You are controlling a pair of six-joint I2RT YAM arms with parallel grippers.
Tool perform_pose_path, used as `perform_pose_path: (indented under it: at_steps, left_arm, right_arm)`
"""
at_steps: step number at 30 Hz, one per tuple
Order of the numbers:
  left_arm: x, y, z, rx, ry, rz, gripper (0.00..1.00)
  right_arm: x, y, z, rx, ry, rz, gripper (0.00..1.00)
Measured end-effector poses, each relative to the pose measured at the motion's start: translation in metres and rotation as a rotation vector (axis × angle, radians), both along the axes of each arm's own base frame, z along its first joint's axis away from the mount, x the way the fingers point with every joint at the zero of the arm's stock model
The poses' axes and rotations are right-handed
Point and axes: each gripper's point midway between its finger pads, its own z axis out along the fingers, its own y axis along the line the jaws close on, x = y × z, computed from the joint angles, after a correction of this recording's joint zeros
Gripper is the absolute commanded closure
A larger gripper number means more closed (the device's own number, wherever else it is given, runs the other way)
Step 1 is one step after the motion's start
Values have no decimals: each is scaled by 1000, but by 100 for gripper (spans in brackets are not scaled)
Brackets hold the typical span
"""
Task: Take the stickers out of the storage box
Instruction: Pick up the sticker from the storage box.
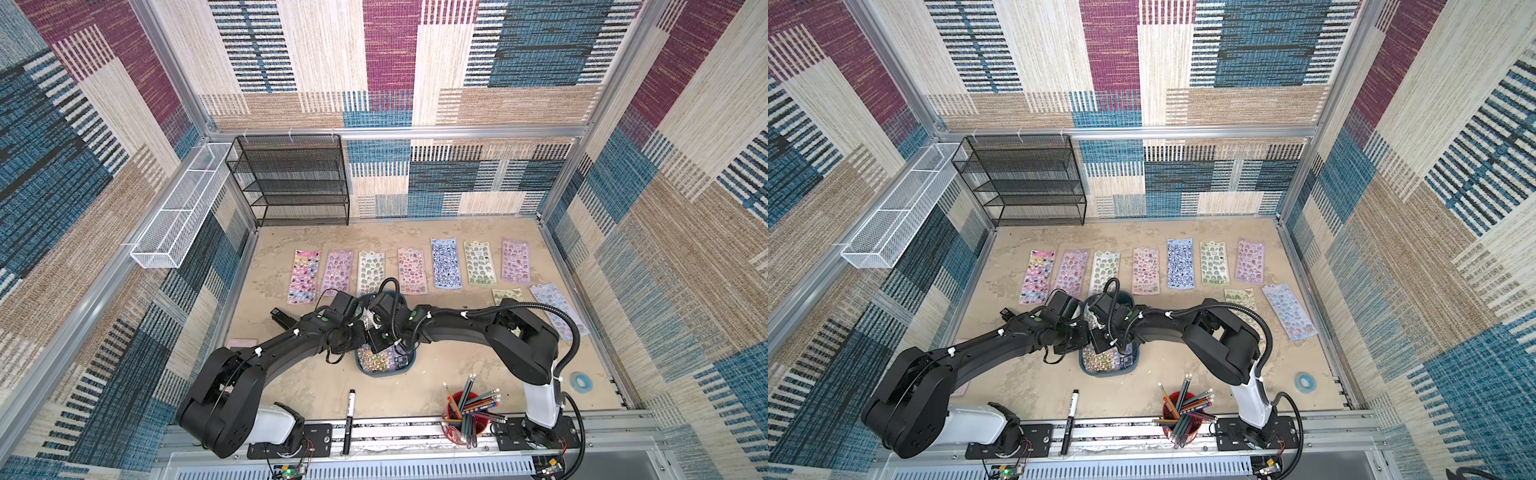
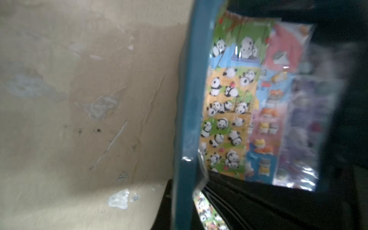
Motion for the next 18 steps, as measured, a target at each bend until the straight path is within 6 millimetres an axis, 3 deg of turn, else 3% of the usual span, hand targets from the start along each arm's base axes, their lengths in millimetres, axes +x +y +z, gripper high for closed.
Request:
perform_pose_path:
  at_steps: [5,8,11,14,18]
  left_arm:
    - [4,-8,5,-39,-16,-6,100]
    - [6,-9,7,-45,-27,-4,100]
    - [7,-9,8,-47,-29,-3,100]
    - [7,-10,9,-51,-33,-3,100]
    - [7,-10,11,-53,-37,-3,100]
  right_arm:
    - [-3,-7,22,-15,-3,-1,76]
    - [5,-7,54,12,-59,-25,71]
    - [11,-10,71,23,-89,-60,67]
    - [14,-17,69,8,-73,-93,67]
    - [19,-30,50,-39,-36,-143,67]
